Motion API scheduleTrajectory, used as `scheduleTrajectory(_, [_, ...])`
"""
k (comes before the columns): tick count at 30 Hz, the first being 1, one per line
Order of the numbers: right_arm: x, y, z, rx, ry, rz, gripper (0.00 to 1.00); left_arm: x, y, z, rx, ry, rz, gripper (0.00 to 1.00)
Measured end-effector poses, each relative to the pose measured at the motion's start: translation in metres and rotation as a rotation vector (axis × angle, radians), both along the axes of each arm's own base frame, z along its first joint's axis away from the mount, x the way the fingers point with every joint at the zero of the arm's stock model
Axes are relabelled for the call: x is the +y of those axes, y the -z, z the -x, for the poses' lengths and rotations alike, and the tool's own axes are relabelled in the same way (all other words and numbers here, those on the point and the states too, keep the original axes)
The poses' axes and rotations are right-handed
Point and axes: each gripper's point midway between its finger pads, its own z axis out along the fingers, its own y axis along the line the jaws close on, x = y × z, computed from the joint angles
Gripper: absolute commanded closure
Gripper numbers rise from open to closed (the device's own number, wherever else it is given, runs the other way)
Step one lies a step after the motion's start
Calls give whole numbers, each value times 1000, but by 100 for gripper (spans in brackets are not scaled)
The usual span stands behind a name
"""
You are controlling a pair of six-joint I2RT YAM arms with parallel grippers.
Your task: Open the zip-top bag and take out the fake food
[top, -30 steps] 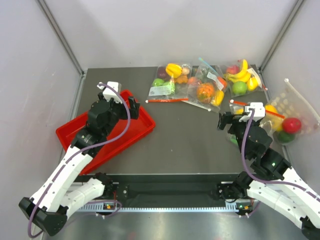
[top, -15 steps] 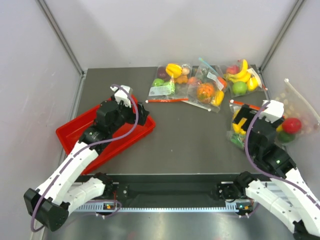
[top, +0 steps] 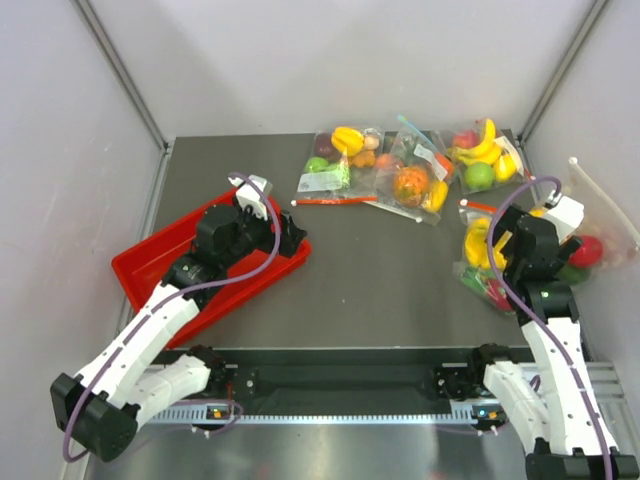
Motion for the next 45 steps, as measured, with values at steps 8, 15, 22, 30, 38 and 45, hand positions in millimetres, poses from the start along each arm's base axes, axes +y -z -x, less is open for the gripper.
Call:
scheduleTrajectory(8, [-22,34,4,79,53,-75,0,-6,0,2,-1,33,13,1])
scheduleTrajectory(15, [-30,64,-1,151,66,-128,0,-8,4,1,8,41,11,1])
scheduleTrajectory(22, [-42,87,-16,154,78,-168,7,-9,11,0,26,40,1,1])
scheduleTrajectory(30, [-37,116,-28,154,-9,-244,69,-7,13,-1,27,32,-3,1])
scheduleTrajectory(38, [-14,123,-48,126,-169,-309,100,-7,13,-2,26,30,-6,1])
scheduleTrajectory(45, [35,108,-51,63,-397,-356,100,-8,12,-1,23,35,-4,1])
